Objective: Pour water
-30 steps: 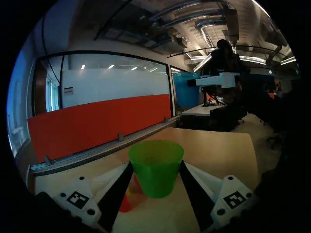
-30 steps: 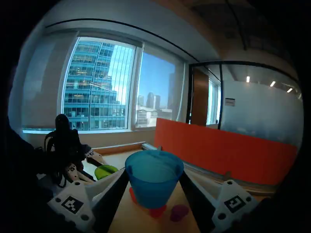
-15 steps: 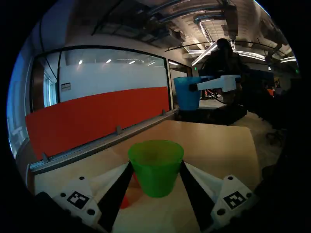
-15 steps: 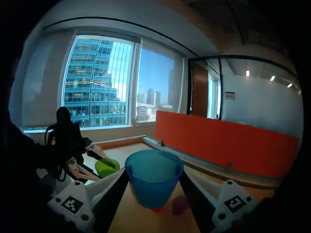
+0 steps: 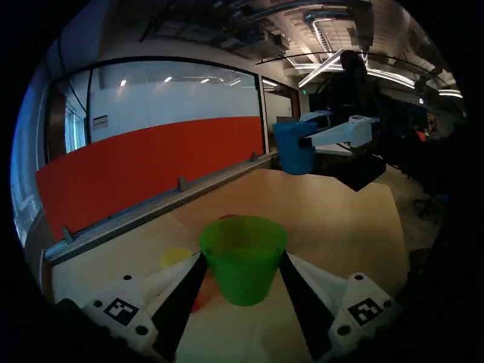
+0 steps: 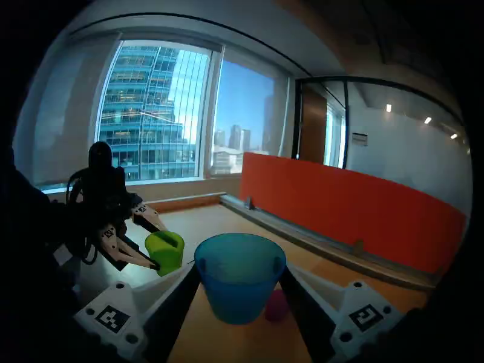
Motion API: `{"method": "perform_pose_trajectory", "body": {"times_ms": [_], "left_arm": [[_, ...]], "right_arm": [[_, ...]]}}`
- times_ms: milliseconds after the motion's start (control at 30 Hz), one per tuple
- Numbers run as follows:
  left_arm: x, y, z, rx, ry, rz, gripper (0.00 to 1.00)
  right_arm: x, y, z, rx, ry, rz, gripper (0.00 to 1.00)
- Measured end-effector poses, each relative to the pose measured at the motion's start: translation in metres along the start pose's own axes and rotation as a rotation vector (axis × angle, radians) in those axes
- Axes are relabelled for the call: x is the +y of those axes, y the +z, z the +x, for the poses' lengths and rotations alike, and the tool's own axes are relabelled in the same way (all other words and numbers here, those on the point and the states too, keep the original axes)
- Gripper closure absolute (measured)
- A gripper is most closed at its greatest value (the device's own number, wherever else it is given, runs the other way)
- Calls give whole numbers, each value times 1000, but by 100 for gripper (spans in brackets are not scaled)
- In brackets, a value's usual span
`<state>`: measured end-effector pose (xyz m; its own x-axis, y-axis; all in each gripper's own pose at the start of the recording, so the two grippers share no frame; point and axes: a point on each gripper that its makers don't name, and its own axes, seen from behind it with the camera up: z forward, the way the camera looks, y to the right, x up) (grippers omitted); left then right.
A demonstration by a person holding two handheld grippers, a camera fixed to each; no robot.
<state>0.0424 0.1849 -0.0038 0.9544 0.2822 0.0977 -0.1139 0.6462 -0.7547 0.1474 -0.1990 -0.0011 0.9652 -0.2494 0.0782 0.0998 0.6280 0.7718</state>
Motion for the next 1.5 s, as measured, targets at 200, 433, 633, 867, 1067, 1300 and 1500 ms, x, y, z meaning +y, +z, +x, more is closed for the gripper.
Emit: {"method": "perform_pose_trajectory", "body": {"times_ms": [200, 433, 633, 867, 1067, 1300, 1500], "left_arm": [[1, 4, -12, -37, 3, -10, 17], [2, 7, -26, -83, 13, -21, 17], [3, 9, -40, -120, 12, -32, 17], [4, 13, -54, -171, 19, -49, 17], [6, 17, -68, -218, 27, -68, 17], [7, 23, -84, -273, 41, -88, 17], [8, 29, -96, -318, 53, -110, 17]], "right_arm": [[-7, 5, -16, -38, -26, 21, 10], [-13, 9, -33, -73, -30, 43, 10], [-17, 14, -45, -98, -28, 61, 10], [-20, 20, -65, -144, -31, 79, 10], [-22, 26, -84, -184, -30, 98, 10], [-24, 33, -104, -217, -22, 116, 10], [-26, 39, -117, -237, -21, 124, 10]]}}
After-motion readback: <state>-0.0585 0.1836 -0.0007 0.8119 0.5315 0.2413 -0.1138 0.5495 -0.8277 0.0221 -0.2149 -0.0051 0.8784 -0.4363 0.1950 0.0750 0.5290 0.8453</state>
